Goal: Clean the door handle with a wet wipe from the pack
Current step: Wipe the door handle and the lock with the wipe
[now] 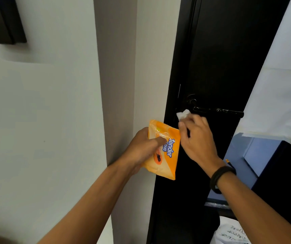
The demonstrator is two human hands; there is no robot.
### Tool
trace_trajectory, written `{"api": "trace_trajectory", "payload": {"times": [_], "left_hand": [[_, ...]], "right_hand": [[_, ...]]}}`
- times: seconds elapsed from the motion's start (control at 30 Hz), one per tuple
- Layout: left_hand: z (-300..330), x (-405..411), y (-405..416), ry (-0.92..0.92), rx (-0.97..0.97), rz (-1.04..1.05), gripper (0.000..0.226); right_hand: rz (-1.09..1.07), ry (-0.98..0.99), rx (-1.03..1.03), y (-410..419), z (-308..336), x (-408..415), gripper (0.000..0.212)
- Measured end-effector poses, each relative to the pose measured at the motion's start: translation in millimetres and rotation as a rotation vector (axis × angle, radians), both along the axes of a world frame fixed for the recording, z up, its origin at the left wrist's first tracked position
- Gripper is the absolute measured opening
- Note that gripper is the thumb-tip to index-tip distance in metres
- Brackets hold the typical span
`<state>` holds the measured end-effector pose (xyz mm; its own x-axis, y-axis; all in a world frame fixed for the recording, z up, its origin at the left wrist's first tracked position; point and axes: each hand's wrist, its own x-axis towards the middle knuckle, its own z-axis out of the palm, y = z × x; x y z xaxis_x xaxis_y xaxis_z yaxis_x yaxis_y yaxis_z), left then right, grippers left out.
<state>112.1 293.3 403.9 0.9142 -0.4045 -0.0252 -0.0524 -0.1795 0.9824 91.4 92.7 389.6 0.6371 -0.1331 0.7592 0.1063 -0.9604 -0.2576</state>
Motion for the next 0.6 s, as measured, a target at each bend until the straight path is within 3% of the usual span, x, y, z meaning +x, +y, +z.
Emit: {"api": "trace_trajectory", "payload": {"times": [0.1,0.2,0.3,0.4,0.6], "left_hand": [[1.3,-0.4,-0.4,-0.010,-0.008,0.012,0.030],[3.0,-0.3,1.3,-0.014,-0.027,0.007,0.023],[1.4,-0.7,2.7,-0.012,-0.026,0.018,0.018],[1.3,-2.7,2.0,-0.002,-0.009,0.015,0.029],[2.4,-4.9,3.1,0.001,-0.029,0.033,0.027]], "right_hand": [[-0.087,0.092,-0.251,1.7,16.1,3.6,0.046],[-0.061,0.125,-0.274,-11.8,24.3,1.4,0.044],[-0.044,0.046,-0.028,-21.0,9.5,-4.5,0.034],[-0.036,-0.037,0.221,-22.2,-10.5,-5.3,0.028],[0.007,-0.131,0.812,-3.3,-39.2,0.1,0.036]]}}
